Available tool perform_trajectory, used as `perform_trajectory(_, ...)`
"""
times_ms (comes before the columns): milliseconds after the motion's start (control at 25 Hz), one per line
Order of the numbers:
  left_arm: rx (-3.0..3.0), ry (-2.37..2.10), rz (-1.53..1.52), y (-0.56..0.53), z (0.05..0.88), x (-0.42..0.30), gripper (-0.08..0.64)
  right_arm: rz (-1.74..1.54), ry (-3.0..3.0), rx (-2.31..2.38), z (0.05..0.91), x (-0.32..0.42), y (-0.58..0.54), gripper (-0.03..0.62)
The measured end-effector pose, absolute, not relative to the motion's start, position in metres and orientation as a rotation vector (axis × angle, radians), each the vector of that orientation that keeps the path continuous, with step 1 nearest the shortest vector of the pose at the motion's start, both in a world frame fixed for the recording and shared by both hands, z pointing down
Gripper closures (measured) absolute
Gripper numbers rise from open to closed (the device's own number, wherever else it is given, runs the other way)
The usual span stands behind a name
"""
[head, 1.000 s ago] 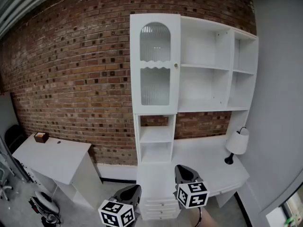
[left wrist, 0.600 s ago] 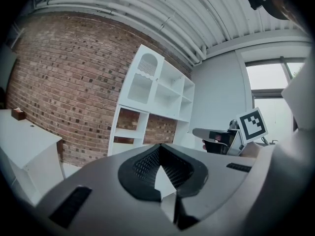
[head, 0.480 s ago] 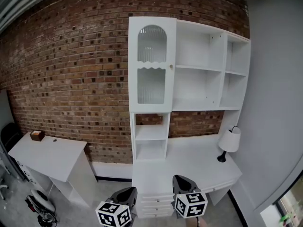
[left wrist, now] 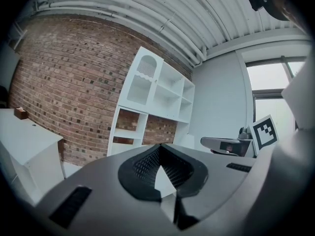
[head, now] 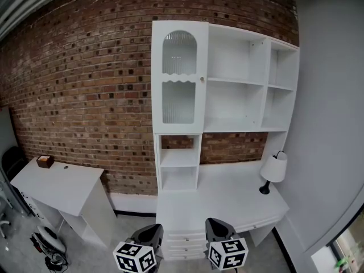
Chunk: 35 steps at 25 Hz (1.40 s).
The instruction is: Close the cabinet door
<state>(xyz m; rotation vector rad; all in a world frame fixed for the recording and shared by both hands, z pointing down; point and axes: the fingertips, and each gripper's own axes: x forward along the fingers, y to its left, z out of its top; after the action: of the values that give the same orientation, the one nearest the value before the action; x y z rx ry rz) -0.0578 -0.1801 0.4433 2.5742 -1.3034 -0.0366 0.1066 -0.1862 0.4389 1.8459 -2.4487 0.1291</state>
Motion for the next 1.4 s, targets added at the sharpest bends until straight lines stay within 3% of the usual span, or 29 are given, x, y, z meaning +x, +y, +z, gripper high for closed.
perform_trajectory(1400,2.612,-1.269,-0.03,-0.152,0.442,-0.033,0.553,0.134,-2.48,1.828,0.445,0.107,-0.154,0.566)
